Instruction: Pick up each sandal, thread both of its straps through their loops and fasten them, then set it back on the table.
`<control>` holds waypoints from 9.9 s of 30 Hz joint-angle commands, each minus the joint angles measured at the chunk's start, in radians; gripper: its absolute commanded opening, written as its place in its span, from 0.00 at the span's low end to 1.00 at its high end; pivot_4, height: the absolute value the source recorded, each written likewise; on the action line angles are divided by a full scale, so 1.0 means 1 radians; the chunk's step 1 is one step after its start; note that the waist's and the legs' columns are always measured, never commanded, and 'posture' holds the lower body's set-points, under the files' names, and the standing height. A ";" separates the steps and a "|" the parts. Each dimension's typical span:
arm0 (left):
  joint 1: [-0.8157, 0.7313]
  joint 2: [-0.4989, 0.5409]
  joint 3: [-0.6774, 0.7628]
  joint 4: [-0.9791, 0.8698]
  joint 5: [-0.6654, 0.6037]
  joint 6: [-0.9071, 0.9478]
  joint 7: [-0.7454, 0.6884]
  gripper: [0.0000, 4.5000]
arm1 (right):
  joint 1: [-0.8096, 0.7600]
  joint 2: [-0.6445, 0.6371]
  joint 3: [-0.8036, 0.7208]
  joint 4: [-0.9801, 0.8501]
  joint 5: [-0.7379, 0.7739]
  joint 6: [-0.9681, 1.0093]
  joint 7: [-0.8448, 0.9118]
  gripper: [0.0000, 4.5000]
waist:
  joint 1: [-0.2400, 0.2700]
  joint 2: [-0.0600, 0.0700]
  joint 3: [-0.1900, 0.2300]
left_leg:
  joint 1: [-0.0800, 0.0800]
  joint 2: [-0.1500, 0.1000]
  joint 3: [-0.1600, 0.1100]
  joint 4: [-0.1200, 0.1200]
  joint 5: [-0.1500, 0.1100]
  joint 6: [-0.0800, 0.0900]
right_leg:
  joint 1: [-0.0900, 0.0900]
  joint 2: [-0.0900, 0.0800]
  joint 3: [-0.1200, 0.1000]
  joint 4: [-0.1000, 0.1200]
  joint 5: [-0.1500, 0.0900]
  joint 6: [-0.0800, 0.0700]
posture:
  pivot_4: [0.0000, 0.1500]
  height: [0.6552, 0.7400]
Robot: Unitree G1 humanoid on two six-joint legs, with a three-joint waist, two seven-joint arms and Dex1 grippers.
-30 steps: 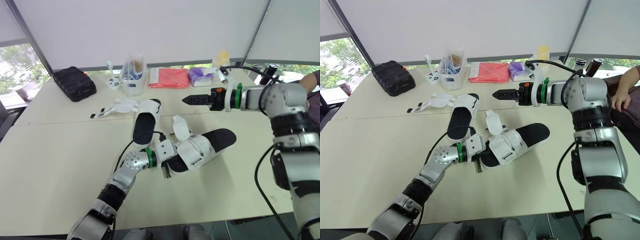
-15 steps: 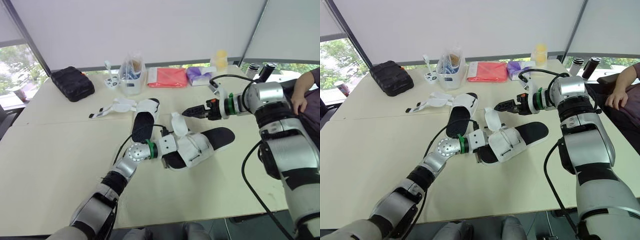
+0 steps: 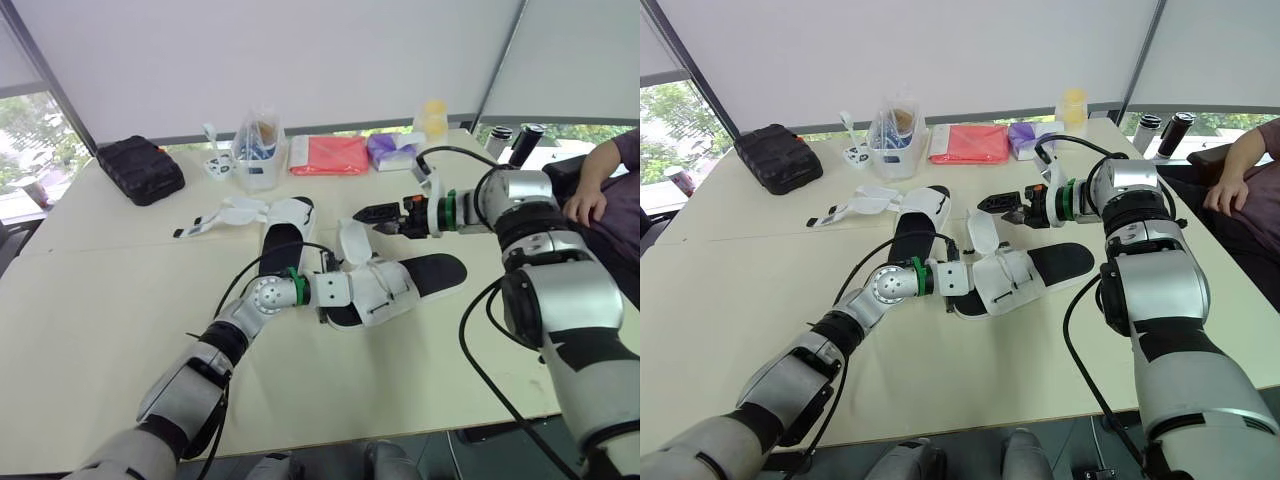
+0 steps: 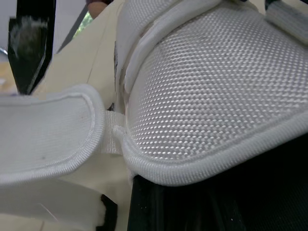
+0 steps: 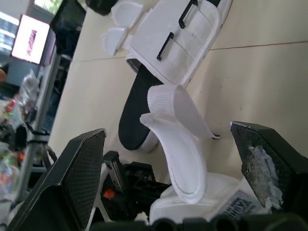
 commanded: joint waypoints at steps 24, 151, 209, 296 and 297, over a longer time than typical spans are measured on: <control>0.112 0.038 -0.025 -0.069 0.082 -0.024 0.084 0.00 | 0.116 -0.056 -0.046 -0.024 -0.276 -0.801 -0.194 0.99 | -0.003 0.001 -0.001 | -0.001 0.000 0.001 -0.002 0.001 -0.001 | -0.002 0.001 0.001 0.000 0.000 0.000 | 1.00 1.00; 0.102 0.024 0.025 -0.028 0.063 0.010 0.087 0.00 | 0.883 0.005 -0.077 -1.537 -0.081 -0.895 0.192 0.13 | 0.005 0.005 -0.006 | 0.000 -0.001 0.004 0.000 0.000 -0.001 | -0.001 -0.003 -0.001 0.000 -0.001 0.000 | 1.00 1.00; 0.056 -0.023 0.072 0.042 -0.057 -0.055 -0.120 0.00 | 0.880 -0.160 -0.172 -1.370 0.739 0.247 -0.139 0.02 | 0.022 -0.014 0.000 | 0.013 0.004 0.006 -0.002 -0.004 0.006 | 0.012 0.001 -0.002 -0.004 -0.002 0.001 | 1.00 1.00; 0.128 -0.014 0.043 -0.042 -0.009 0.019 -0.072 0.00 | 0.605 -0.220 0.312 -0.800 -0.027 -0.260 0.464 0.02 | 0.024 -0.011 -0.002 | 0.008 0.003 0.005 -0.001 -0.003 0.005 | 0.008 0.000 -0.003 -0.005 -0.001 0.001 | 1.00 1.00; 0.127 -0.014 0.042 -0.042 -0.008 0.019 -0.071 0.00 | 0.609 -0.224 0.323 -0.795 -0.047 -0.288 0.460 0.02 | 0.024 -0.011 -0.002 | 0.008 0.003 0.005 -0.001 -0.003 0.005 | 0.008 0.000 -0.003 -0.005 -0.001 0.001 | 1.00 1.00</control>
